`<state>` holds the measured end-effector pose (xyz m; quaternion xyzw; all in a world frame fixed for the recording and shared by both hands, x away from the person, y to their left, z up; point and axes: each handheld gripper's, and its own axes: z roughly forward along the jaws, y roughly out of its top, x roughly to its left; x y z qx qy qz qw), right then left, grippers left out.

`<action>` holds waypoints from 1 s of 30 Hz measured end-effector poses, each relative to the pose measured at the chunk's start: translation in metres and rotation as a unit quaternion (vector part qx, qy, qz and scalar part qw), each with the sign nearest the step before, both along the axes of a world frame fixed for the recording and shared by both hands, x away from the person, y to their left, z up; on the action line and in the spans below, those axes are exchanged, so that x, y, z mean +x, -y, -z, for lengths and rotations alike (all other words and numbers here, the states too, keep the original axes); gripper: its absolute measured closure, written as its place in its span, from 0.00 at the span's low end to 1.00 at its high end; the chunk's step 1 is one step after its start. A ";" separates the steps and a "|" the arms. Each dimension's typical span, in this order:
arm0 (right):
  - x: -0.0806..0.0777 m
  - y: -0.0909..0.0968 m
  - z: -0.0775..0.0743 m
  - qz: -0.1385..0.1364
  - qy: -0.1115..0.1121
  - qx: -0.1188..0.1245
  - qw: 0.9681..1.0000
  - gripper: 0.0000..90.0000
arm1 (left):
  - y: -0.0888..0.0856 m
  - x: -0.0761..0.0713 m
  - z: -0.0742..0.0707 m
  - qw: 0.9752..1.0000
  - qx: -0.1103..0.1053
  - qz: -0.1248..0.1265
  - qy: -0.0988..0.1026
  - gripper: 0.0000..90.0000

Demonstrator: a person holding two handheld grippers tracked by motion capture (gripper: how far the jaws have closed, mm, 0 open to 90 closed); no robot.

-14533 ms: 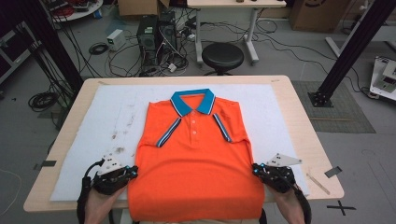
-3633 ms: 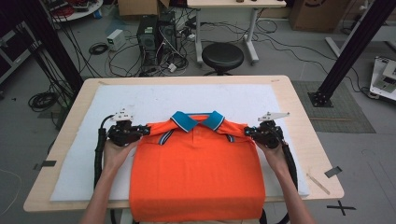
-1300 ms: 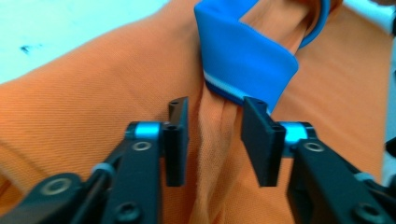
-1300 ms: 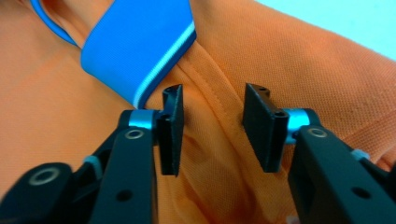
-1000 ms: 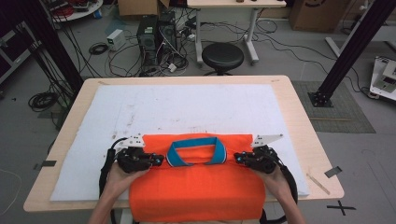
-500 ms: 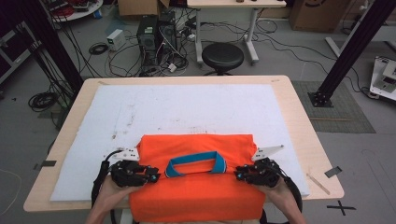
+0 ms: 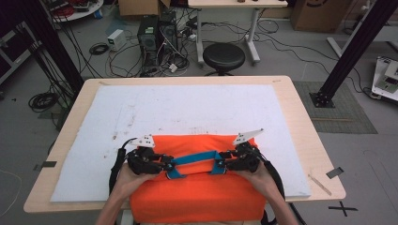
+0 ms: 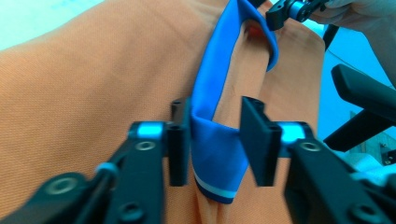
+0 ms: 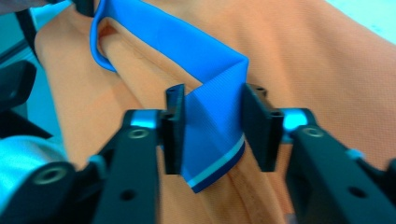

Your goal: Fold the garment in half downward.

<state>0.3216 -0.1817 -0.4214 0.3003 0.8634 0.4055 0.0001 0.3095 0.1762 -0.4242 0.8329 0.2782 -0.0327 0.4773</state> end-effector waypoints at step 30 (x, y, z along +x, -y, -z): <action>-0.037 0.066 -0.006 0.129 0.053 0.020 0.990 0.48 | -0.047 -0.035 -0.036 0.988 0.022 -0.113 0.106 0.58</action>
